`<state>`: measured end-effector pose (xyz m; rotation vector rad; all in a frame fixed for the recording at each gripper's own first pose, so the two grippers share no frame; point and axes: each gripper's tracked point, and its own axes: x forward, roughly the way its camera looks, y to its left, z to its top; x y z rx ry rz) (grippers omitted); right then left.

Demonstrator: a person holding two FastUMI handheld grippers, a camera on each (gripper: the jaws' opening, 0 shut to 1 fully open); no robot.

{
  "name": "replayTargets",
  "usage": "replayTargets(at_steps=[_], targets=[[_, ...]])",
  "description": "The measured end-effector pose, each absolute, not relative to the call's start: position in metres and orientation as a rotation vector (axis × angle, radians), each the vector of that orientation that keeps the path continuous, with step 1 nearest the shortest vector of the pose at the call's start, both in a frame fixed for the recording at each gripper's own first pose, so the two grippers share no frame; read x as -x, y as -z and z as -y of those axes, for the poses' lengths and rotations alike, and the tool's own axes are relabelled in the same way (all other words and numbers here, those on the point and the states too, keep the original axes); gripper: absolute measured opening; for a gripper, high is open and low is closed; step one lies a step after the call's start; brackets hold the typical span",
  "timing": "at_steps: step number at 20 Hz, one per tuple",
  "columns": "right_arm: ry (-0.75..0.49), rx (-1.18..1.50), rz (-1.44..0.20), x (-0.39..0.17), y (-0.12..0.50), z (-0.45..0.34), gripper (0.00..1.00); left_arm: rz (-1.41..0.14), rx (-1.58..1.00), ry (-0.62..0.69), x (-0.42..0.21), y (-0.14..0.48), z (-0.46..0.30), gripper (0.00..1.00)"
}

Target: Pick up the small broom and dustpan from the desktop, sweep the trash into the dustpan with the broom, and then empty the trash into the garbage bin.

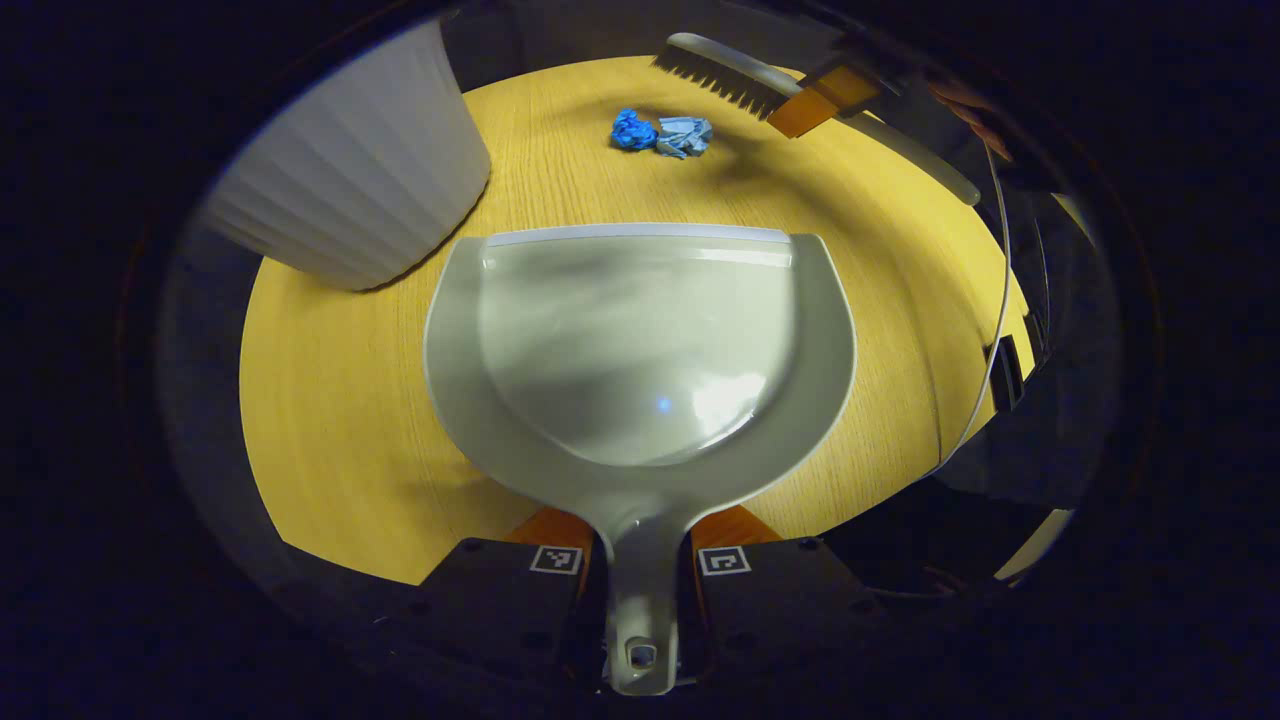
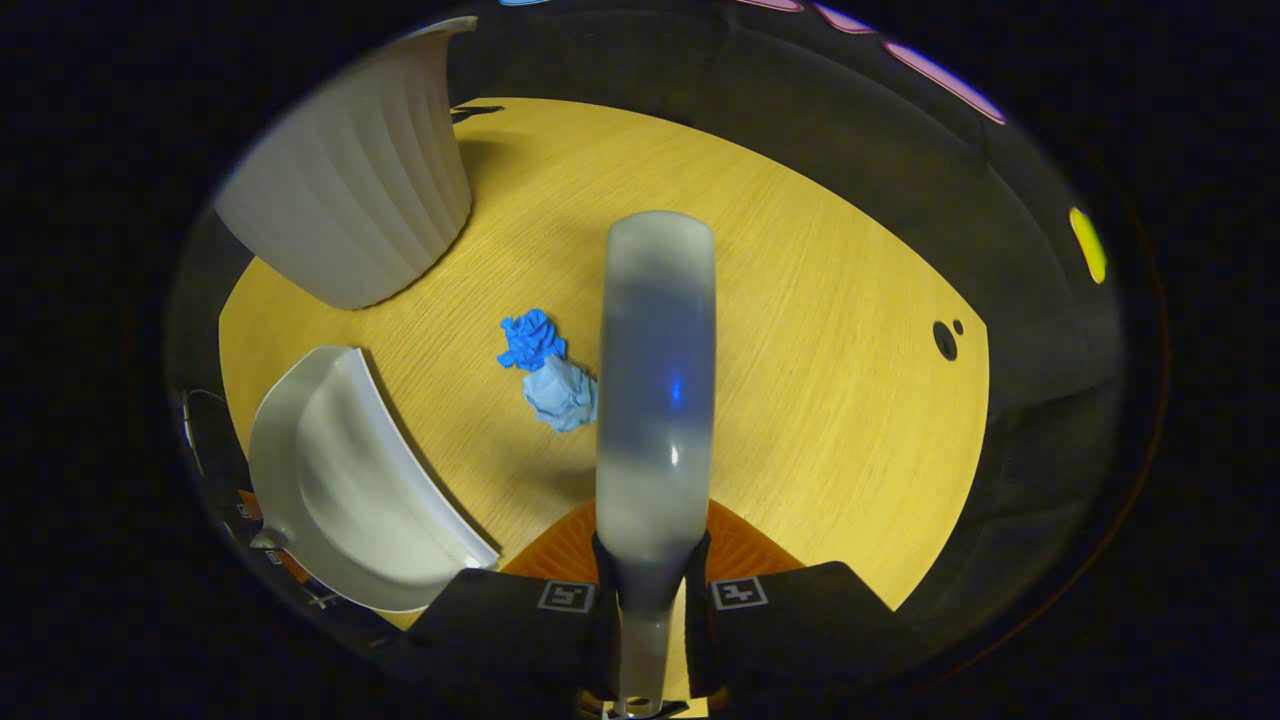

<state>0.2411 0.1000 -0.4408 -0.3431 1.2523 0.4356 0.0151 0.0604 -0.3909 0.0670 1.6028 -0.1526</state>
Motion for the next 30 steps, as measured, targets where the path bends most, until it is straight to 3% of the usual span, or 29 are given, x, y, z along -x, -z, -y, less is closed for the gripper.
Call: replayTargets(at_steps=[3,6,16,17,18,22,24,25,26,27,30], targets=[[-0.467,0.549,-1.119,-0.313,0.417,-0.089,0.28,-1.617,-0.055,0.136,-0.013,0.392,-0.064,0.26],[-0.494,0.601,-1.137,-0.356,0.416,-0.090,0.28,-1.616,-0.075,0.150,-0.017,0.394,-0.065,0.26],[-0.703,1.123,-1.228,-0.307,0.484,-0.086,0.28,-1.620,-0.142,0.206,-0.028,0.395,-0.065,0.26],[-0.739,1.161,-1.206,-0.302,0.484,-0.091,0.22,-1.618,-0.143,0.208,-0.028,0.396,-0.065,0.26],[-0.783,1.184,-1.206,-0.293,0.482,-0.095,0.28,-1.615,-0.146,0.212,-0.027,0.396,-0.065,0.26],[-0.956,1.125,-1.287,-0.233,0.479,-0.102,0.28,-1.600,-0.164,0.232,-0.025,0.398,-0.066,0.26],[-1.076,0.980,-1.403,-0.190,0.477,-0.109,0.32,-1.596,-0.193,0.251,-0.019,0.399,-0.065,0.26],[-1.128,0.889,-1.483,-0.168,0.474,-0.114,0.28,-1.594,-0.211,0.260,-0.015,0.399,-0.065,0.26],[-1.157,0.843,-1.523,-0.158,0.474,-0.115,0.24,-1.555,-0.234,0.288,-0.021,0.410,-0.062,0.26],[-1.167,0.827,-1.535,-0.157,0.473,-0.113,0.28,-1.579,-0.244,0.292,-0.014,0.403,-0.065,0.26],[-1.200,0.545,-1.665,-0.134,0.468,-0.124,0.28,-1.569,-0.248,0.288,-0.009,0.400,-0.066,0.26]])
